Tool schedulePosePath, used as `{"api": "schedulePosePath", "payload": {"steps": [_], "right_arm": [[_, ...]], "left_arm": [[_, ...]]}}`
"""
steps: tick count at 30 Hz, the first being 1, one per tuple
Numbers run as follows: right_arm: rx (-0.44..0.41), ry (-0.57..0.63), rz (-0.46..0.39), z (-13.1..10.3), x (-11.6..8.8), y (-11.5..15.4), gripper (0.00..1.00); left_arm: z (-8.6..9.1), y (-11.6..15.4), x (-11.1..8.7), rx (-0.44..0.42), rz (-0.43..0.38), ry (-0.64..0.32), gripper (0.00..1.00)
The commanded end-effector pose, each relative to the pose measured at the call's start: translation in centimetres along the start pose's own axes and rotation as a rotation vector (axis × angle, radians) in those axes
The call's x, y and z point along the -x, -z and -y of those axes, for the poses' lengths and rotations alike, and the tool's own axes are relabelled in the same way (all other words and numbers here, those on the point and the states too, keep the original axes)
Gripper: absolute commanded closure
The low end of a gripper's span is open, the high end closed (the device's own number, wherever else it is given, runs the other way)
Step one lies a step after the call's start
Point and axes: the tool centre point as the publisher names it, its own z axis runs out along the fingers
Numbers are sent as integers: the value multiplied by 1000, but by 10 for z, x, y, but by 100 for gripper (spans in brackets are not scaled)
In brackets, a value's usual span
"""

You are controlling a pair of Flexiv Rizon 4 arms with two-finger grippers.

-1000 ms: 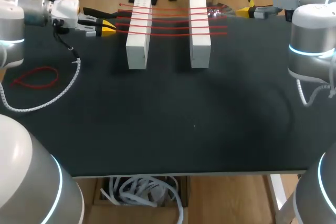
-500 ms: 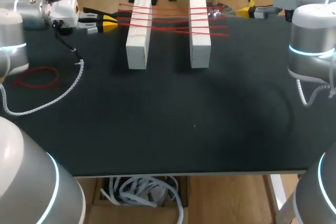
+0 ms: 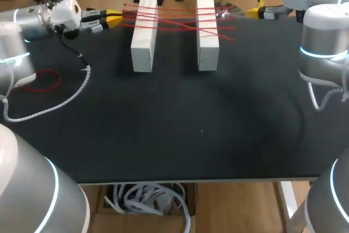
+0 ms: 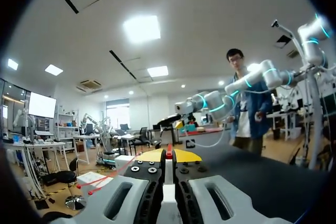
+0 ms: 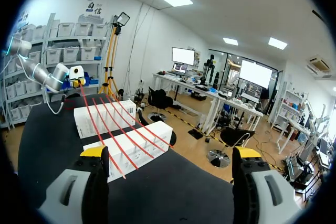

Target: Grab the tape and strap the tape.

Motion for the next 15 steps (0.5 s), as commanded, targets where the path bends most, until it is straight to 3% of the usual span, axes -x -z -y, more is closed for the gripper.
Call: {"api": "schedulePosePath", "payload": {"steps": [1, 5, 15], "right_arm": [[-2, 0, -1, 0, 0, 0, 0], [-2, 0, -1, 0, 0, 0, 0], [-2, 0, -1, 0, 0, 0, 0]], "left_arm": [[12, -5, -5, -26, -2, -22, 100], [24, -12, -6, -58, -75, -29, 100], [36, -13, -11, -105, -82, 14, 100]]}}
